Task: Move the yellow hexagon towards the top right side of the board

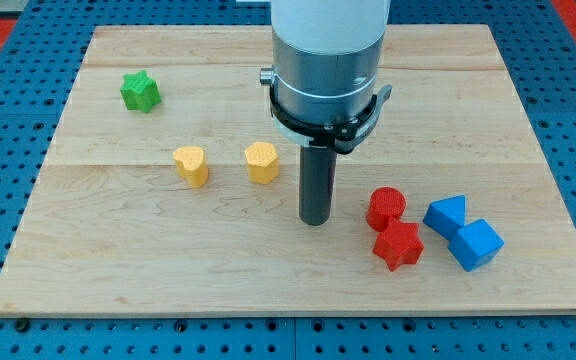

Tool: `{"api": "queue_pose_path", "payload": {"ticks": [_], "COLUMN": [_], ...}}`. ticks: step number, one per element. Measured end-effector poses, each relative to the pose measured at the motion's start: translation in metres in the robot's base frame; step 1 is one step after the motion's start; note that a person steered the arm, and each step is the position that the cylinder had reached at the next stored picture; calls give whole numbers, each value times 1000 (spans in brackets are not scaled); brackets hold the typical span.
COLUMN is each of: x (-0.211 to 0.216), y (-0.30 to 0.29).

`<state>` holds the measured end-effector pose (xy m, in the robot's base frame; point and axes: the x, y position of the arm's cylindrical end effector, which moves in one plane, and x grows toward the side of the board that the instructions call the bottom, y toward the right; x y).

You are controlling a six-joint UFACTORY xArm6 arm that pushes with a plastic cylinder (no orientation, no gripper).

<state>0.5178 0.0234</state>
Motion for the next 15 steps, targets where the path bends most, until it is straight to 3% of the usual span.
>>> {"api": "queue_pose_path", "payload": {"ticks": [3,6,7,8,9,10,12,13,14,15], "x": [18,10,-26,-49,-57,-65,-161,-142,-151,-130], "y": [-6,-115,-148,-122,-37,-10,61,78,101,25]}}
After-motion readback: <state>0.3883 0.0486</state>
